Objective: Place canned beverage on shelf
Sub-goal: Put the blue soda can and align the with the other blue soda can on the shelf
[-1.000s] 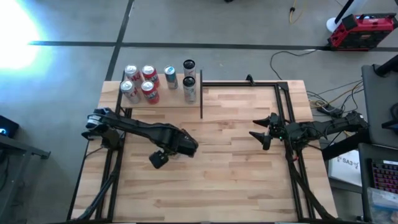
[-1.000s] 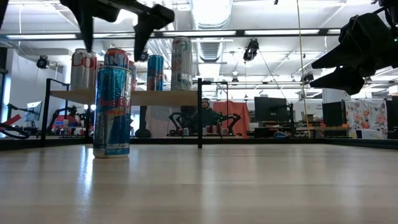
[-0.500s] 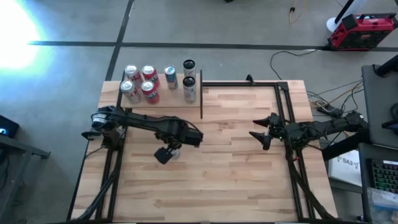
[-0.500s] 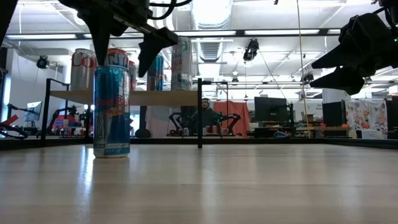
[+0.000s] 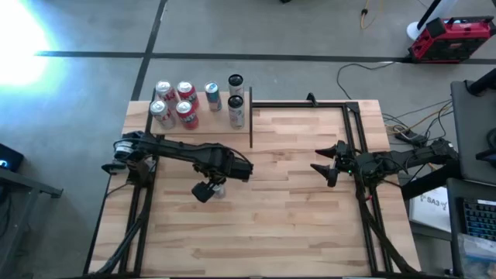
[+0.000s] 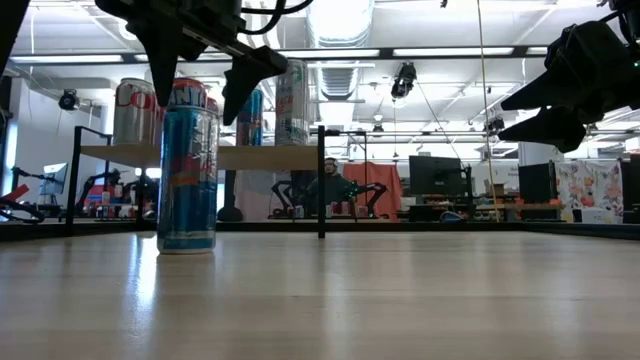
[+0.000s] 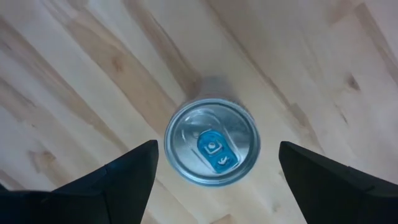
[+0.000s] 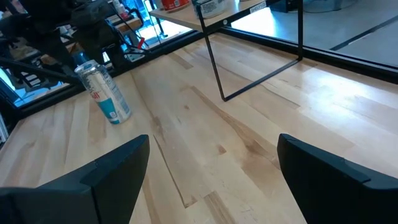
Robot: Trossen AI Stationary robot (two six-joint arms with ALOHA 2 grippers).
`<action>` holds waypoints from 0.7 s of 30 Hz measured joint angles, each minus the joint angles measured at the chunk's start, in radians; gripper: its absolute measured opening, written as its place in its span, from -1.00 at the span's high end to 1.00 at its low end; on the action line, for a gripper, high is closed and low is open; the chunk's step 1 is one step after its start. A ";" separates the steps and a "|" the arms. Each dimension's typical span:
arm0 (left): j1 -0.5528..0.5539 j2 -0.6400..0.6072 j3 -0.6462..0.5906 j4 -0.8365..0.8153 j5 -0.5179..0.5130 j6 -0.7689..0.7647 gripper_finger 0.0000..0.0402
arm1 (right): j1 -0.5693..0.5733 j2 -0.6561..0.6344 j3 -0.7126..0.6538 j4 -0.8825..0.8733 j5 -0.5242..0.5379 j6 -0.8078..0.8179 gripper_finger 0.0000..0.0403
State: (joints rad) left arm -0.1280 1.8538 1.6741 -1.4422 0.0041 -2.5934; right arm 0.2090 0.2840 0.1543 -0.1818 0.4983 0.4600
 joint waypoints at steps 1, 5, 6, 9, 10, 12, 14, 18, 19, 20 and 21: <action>0.000 0.000 0.000 0.001 0.005 0.005 -0.58 | 0.000 0.000 0.000 0.000 0.000 0.000 -0.67; -0.001 -0.002 0.000 -0.001 0.026 0.019 -0.58 | 0.000 0.000 0.000 0.000 0.000 0.000 -0.67; -0.002 -0.002 0.000 -0.002 0.032 0.019 -0.58 | 0.000 0.000 0.000 0.000 0.000 0.000 -0.67; -0.007 -0.002 0.000 -0.011 0.035 0.037 -0.58 | 0.000 0.000 0.000 0.000 0.000 0.000 -0.67; -0.009 -0.003 -0.001 -0.013 0.035 0.042 -0.58 | 0.000 0.000 0.000 0.000 0.000 0.000 -0.67; -0.017 -0.003 -0.009 -0.014 0.029 0.045 -0.58 | 0.000 0.000 0.000 0.000 0.000 0.000 -0.67; -0.025 -0.003 -0.018 -0.013 0.009 0.046 -0.58 | 0.000 0.000 0.000 0.000 0.000 0.000 -0.67; -0.036 -0.003 -0.038 -0.002 -0.020 0.068 -0.58 | 0.000 0.000 0.000 0.000 0.000 0.000 -0.67; -0.037 -0.003 -0.043 0.004 -0.022 0.076 -0.58 | 0.000 0.000 0.000 0.000 0.000 0.000 -0.67; -0.038 -0.003 -0.052 0.011 -0.023 0.083 -0.57 | 0.000 0.000 0.000 0.000 0.000 0.000 -0.67; -0.039 -0.004 -0.062 0.024 -0.023 0.089 -0.57 | 0.000 0.000 0.000 0.000 0.000 0.000 -0.67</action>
State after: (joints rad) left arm -0.1670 1.8497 1.6122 -1.4185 -0.0189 -2.5043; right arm 0.2092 0.2840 0.1543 -0.1818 0.4980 0.4603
